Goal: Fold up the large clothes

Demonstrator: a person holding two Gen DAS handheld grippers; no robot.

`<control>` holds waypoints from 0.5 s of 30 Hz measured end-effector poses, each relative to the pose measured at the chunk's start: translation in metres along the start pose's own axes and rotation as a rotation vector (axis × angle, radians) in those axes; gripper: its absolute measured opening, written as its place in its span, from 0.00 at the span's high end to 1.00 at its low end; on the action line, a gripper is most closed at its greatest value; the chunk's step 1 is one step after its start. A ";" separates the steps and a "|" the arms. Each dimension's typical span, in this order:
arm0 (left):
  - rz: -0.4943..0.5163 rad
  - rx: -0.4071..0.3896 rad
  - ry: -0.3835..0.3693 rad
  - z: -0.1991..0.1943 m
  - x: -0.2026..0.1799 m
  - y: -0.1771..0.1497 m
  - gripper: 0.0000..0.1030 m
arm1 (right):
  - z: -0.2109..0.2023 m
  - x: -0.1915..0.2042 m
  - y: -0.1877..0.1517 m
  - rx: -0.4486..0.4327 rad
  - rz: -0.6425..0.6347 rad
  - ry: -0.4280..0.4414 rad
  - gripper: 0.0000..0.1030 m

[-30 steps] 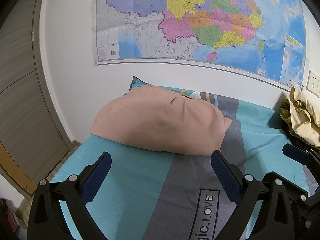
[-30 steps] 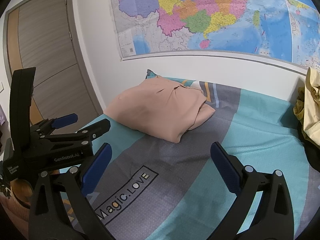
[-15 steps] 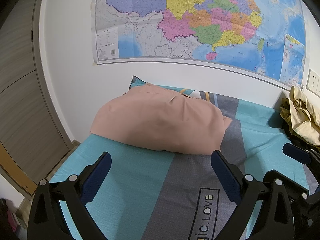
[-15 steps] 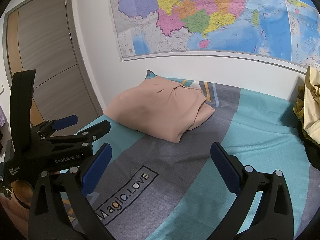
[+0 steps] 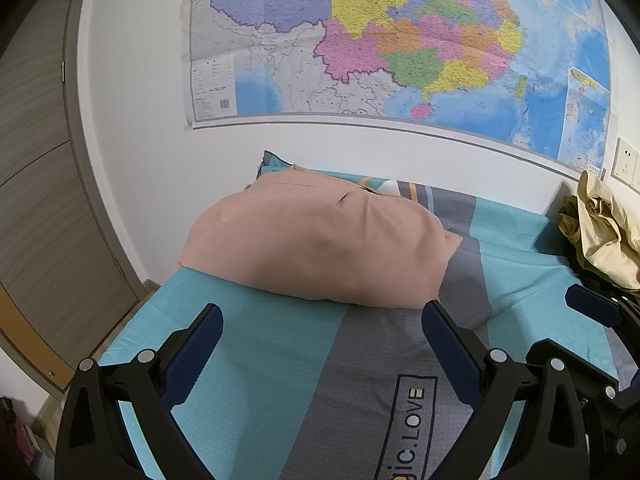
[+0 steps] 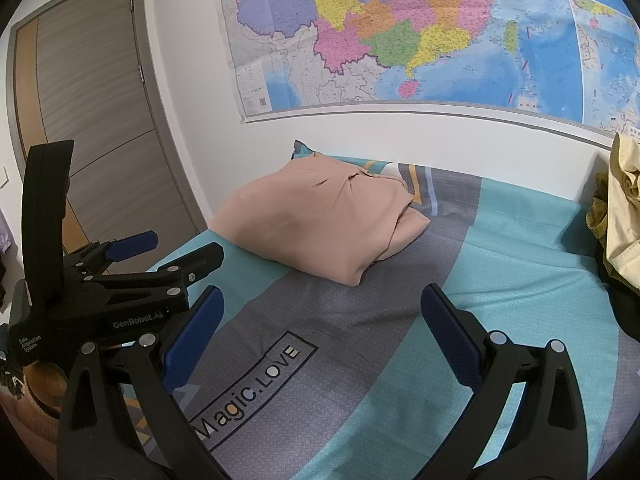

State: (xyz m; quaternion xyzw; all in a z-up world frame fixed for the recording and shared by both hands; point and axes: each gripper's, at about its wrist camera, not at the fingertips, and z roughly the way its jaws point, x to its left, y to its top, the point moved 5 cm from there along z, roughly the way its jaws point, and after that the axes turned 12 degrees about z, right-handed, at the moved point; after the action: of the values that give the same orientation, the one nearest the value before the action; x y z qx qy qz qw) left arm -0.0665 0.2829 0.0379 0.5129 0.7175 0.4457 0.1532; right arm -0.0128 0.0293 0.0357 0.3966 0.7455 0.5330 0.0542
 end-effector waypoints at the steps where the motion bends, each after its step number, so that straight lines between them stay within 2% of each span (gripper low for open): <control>1: 0.001 -0.001 0.000 0.000 0.000 0.000 0.07 | 0.000 0.000 0.000 0.000 0.000 0.000 0.06; 15: 0.000 -0.004 -0.004 -0.001 -0.002 -0.001 0.07 | -0.001 0.001 0.000 -0.004 0.002 0.001 0.06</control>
State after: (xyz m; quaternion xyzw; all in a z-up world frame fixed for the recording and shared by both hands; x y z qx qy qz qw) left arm -0.0665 0.2807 0.0371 0.5135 0.7163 0.4461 0.1555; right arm -0.0139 0.0290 0.0370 0.3970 0.7440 0.5347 0.0541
